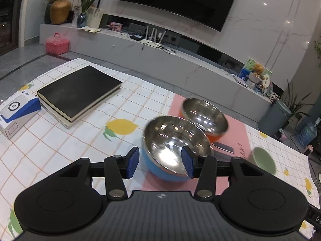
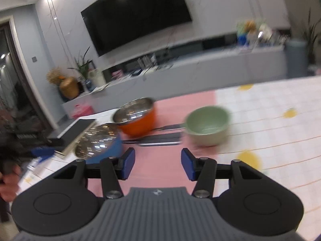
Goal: Organize plates and bowls
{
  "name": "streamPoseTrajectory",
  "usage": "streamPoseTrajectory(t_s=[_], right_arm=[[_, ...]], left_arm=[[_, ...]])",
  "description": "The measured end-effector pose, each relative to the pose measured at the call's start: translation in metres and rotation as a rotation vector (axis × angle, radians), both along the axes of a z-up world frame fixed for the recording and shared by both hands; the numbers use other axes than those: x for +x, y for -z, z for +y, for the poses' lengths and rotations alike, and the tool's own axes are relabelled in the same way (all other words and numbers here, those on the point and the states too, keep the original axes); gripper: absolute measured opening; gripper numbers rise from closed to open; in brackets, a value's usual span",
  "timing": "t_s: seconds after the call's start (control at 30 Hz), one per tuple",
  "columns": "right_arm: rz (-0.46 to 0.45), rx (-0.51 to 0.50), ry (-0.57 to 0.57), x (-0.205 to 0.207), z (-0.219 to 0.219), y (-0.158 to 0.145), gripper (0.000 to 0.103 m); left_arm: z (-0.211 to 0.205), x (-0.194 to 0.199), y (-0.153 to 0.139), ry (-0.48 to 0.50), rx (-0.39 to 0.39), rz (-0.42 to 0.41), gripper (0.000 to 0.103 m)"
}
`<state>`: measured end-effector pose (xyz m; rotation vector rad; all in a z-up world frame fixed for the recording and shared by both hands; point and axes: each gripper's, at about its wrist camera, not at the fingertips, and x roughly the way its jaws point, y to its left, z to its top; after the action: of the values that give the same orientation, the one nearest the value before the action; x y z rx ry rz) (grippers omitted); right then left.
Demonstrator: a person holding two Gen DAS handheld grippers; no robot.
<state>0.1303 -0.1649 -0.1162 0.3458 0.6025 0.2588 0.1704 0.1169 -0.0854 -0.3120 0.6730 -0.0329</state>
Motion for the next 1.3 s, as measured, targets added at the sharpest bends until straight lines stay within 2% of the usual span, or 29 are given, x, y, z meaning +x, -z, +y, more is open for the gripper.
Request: streamPoseTrajectory(t_s=[0.23,0.37,0.53,0.7,0.9,1.3], right_arm=[[0.135,0.056,-0.041,0.065,0.066,-0.003,0.052],[0.205,0.072,-0.037,0.090,0.089,0.004,0.046],[0.260,0.040,-0.031,0.110,0.108,0.012,0.040],[0.310,0.023,-0.019,0.119,0.116,0.019,0.026],[0.312,0.004,-0.006,0.122,0.114,0.021,0.014],[0.302,0.011,0.005,0.114,0.110,0.010,0.010]], left_arm=[[0.013,0.034,0.015,-0.026,-0.047,0.087,0.057],[0.016,0.046,0.022,-0.032,-0.057,0.099,0.056],[0.015,0.055,0.029,-0.037,-0.057,0.116,0.054],[0.014,0.062,0.033,-0.042,-0.042,0.151,0.038],[0.014,0.067,0.038,-0.033,-0.038,0.183,0.013],[0.008,0.054,0.026,-0.029,-0.011,0.162,0.010]])
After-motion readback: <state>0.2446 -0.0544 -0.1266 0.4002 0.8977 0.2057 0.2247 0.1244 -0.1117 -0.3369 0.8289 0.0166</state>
